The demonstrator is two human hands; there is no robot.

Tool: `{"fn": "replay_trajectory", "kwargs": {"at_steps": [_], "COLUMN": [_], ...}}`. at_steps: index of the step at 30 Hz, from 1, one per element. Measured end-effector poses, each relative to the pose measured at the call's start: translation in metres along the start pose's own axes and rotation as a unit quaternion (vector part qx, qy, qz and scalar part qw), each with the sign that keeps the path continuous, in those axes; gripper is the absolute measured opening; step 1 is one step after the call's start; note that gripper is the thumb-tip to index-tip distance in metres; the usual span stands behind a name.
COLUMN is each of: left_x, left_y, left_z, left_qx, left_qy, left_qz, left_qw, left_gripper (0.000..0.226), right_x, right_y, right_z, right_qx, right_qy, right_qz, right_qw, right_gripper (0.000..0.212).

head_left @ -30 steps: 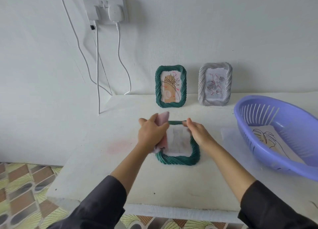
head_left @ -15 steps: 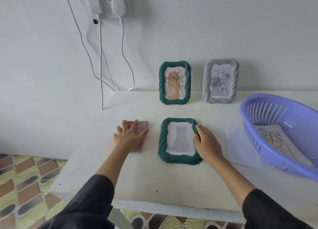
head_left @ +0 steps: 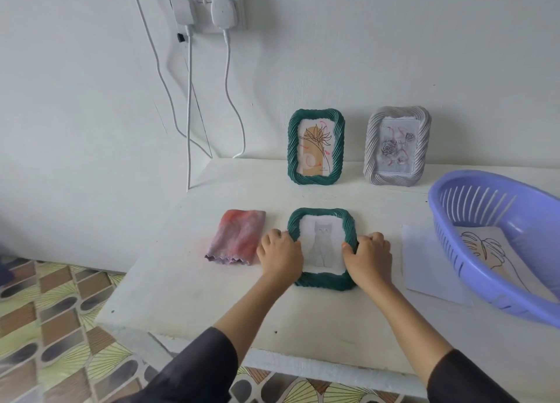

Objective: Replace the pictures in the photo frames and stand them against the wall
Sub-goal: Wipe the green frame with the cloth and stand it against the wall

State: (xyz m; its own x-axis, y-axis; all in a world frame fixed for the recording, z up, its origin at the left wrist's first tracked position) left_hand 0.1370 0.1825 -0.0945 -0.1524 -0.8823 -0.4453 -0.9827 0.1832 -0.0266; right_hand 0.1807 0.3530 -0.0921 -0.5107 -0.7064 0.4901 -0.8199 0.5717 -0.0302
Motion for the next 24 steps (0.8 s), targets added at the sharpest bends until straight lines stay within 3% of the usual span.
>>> {"fn": "replay_trajectory", "kwargs": {"at_steps": [4,5,8,13,19,24], "left_x": [0.02,0.023,0.025,0.035,0.055,0.086], "left_y": [0.011,0.01,0.006,0.024,0.067,0.12], "left_z": [-0.001,0.0,-0.004,-0.043,-0.11,-0.144], "left_qx": [0.013,0.021,0.044,-0.004,-0.063,-0.079], "left_qy": [-0.175,-0.253,-0.413,-0.556,-0.562,-0.538], "left_qz": [-0.09,-0.109,-0.144,-0.12,-0.043,-0.018], "left_qw": [0.98,0.961,0.898,0.822,0.823,0.839], "left_gripper": [0.025,0.021,0.016,0.043,0.041,0.043], "right_x": [-0.002,0.0,0.013,0.058,0.144,0.211], "right_y": [0.009,0.01,0.012,0.027,0.049,0.09], "right_z": [0.006,0.006,0.007,-0.001,0.001,0.029], "right_qx": [0.084,0.121,0.238,0.346,0.422,0.384], "right_qy": [0.235,0.312,0.475,0.504,0.53,0.527], "right_qz": [0.046,0.069,0.108,0.056,-0.023,-0.016], "right_qw": [0.967,0.94,0.84,0.789,0.735,0.758], "right_gripper": [0.018,0.012,0.022,0.018,0.037,0.03]}}
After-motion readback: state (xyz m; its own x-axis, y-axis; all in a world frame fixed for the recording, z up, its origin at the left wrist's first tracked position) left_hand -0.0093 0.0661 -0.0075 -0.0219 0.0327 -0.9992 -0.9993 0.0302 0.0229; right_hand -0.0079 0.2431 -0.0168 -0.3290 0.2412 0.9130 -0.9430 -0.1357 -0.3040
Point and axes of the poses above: each hand's wrist, its own y-axis towards the middle knuckle, its own z-axis out of the palm, x = y × z, the point moved 7 cm from there along y, towards the middle knuckle, and after that the axes turned 9 degrees about z, right-handed, at the moved point
